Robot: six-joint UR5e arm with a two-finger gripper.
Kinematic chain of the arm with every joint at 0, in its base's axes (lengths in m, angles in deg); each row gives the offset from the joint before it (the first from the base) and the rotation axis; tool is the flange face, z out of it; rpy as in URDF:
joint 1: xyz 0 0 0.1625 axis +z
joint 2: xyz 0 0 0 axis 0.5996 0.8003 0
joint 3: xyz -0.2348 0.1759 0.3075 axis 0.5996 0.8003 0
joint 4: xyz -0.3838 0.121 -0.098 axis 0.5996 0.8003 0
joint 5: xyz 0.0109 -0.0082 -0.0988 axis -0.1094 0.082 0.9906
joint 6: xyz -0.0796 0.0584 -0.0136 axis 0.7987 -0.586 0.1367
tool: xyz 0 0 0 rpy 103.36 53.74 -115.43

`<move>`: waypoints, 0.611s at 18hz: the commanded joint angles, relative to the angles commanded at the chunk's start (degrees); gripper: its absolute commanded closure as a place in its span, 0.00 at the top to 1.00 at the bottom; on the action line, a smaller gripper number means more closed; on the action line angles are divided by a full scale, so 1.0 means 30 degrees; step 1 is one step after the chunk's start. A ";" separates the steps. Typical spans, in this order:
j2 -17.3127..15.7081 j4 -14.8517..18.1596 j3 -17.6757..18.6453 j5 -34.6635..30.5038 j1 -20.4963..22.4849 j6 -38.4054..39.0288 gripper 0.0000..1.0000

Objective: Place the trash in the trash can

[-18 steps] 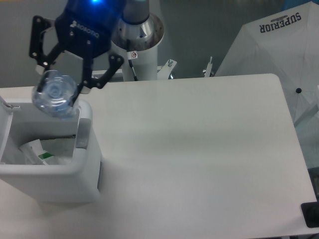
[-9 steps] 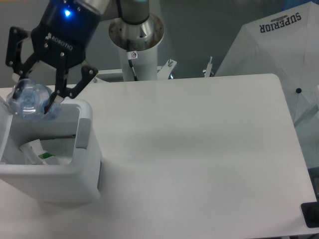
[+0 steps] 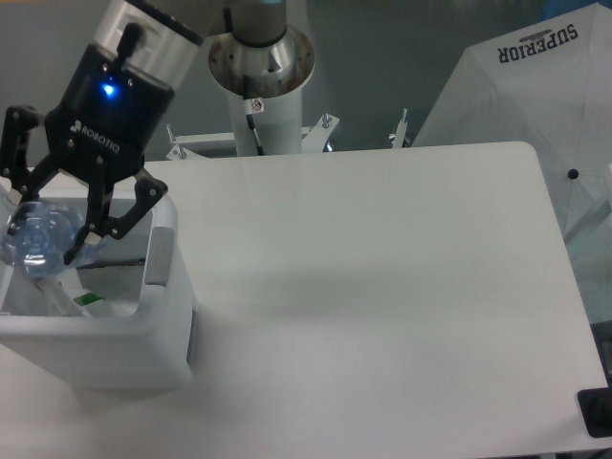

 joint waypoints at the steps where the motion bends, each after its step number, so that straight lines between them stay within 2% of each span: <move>1: -0.0029 0.0000 0.0235 0.0000 -0.0001 -0.0148 0.69; 2: -0.0059 0.0000 0.0382 -0.0029 -0.0001 -0.0208 0.70; 3: -0.0059 0.0000 0.0442 -0.0030 -0.0001 -0.0208 0.75; 4: -0.0059 -0.0029 0.0442 -0.0059 -0.0001 -0.0208 0.85; 7: -0.0059 -0.0058 0.0442 -0.0088 -0.0001 -0.0208 1.00; 11: 0.0057 -0.0029 0.0238 -0.0088 0.0145 -0.0296 1.00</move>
